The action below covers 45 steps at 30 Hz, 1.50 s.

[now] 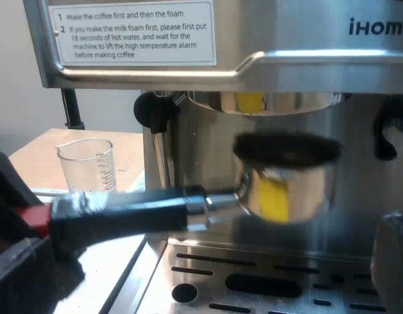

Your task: Put the handle in the coffee machine

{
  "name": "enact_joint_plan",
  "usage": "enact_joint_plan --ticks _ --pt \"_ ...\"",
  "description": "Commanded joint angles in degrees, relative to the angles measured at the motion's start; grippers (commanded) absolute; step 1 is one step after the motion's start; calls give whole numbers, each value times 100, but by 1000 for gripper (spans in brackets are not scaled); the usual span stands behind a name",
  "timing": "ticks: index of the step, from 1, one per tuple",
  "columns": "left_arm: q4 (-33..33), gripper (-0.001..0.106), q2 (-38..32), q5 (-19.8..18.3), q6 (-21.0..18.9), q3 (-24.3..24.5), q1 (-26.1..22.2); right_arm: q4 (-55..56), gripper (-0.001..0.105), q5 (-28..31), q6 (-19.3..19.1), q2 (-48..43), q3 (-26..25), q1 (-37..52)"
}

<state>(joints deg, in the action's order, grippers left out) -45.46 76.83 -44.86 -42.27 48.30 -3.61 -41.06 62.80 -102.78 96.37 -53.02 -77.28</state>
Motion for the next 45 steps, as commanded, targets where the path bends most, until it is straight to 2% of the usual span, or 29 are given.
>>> enact_joint_plan --ticks 1,9,19,29,41,45 --pt "20 0 -63 -215 21 83 42 -42 105 46 -73 1 -55 41" --pt "20 0 -63 -380 -31 83 -60 -24 105 46 -73 1 -55 41" --pt "-116 0 -63 -386 -31 228 -60 -24 105 46 -73 1 -55 41" --pt "-362 0 -75 -177 125 401 -60 -24 105 46 -73 1 -55 41" --pt "-362 0 -75 -177 125 401 -143 -24 105 46 -73 1 -55 41" --pt "-330 0 -75 -525 125 401 -379 -24 105 46 -73 1 -55 41"
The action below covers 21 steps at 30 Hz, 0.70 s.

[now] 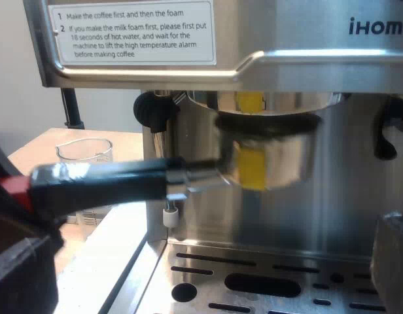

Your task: Put the handle in the coffee machine

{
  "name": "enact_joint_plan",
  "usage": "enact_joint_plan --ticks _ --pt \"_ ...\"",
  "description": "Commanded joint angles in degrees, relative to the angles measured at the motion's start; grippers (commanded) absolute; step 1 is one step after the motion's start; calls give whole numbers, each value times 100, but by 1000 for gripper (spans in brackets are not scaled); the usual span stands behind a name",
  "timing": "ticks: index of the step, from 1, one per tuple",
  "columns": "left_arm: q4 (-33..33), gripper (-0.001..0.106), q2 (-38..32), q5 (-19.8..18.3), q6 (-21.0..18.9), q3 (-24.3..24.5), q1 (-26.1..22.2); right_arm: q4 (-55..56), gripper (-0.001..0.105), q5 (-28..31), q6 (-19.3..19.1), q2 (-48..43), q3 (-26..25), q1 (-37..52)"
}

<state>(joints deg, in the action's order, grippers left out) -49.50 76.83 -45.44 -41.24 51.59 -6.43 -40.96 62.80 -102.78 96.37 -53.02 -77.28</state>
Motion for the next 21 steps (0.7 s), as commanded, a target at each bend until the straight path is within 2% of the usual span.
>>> enact_joint_plan --ticks 1,10,21 --pt "74 0 -75 -645 23 72 -146 -34 105 46 -73 1 -55 41" --pt "43 0 -75 -518 86 72 111 -34 105 46 -73 1 -55 41" --pt "101 0 -75 -455 86 72 90 -34 105 46 -73 1 -55 41"
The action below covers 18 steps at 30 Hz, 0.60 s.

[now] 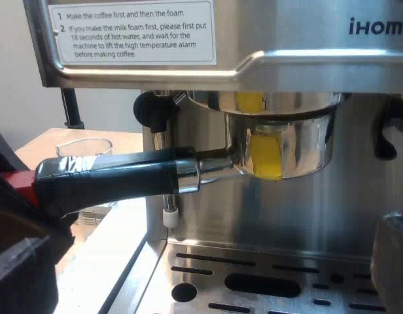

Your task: Put the handle in the coffee machine

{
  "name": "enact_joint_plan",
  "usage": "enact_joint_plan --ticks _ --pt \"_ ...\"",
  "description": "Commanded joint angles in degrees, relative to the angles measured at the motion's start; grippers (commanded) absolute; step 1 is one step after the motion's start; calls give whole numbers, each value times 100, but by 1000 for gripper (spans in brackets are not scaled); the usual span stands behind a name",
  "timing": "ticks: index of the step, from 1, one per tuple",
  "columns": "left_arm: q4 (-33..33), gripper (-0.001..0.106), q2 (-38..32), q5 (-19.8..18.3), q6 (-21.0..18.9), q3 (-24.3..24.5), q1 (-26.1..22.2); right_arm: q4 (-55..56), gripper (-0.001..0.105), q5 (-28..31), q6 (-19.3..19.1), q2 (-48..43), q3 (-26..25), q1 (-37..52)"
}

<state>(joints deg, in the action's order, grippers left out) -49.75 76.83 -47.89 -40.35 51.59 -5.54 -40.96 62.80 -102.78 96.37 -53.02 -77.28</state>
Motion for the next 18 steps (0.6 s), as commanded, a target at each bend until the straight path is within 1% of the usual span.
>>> enact_joint_plan --ticks 1,10,12,15,16,18 --pt "138 0 -75 -195 -4 72 1 -34 105 46 -73 1 -55 41" --pt "184 0 -75 -171 -90 140 -76 -34 105 46 -73 1 -55 41" --pt "172 0 -75 -209 -90 173 -101 -34 105 46 -73 1 -55 41" --pt "26 0 -75 -359 -52 298 -114 -34 105 46 -73 1 -55 41" --pt "20 0 -75 -464 -51 311 -103 -34 105 46 -73 1 -55 41" --pt "21 0 -75 -491 -51 308 -102 -34 105 46 -73 1 -55 41"
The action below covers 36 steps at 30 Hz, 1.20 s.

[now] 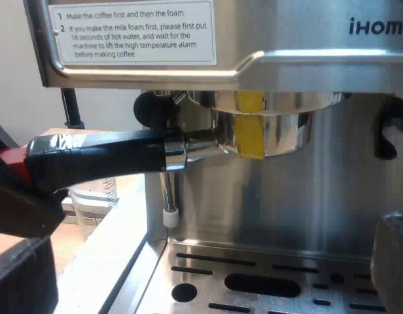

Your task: Put the handle in the coffee machine

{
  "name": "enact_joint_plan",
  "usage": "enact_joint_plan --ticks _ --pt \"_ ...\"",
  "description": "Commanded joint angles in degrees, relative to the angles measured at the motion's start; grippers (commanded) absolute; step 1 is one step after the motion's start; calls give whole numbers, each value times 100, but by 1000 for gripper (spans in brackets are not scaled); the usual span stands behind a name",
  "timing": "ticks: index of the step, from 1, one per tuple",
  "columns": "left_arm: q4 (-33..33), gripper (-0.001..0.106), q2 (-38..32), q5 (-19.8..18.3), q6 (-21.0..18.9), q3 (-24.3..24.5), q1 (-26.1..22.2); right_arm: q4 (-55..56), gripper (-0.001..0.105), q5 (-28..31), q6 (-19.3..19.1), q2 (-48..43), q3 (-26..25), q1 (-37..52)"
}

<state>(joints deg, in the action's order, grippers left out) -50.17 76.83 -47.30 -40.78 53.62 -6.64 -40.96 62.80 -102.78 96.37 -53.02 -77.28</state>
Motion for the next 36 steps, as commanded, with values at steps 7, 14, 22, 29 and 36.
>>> enact_joint_plan --ticks 7,14,22,29,36 --pt "-199 0 -91 -601 365 105 8 11 105 46 -73 1 -55 41" --pt "-201 0 -286 -840 494 119 8 10 105 46 -73 1 -55 41" --pt "204 0 -286 -1209 86 119 8 10 105 -5 -46 1 -55 41" --pt "593 0 -286 -1432 -365 119 8 10 105 -5 -22 1 -55 41" --pt "699 0 -286 -1437 -423 119 -5 10 105 -5 -22 1 -55 41"
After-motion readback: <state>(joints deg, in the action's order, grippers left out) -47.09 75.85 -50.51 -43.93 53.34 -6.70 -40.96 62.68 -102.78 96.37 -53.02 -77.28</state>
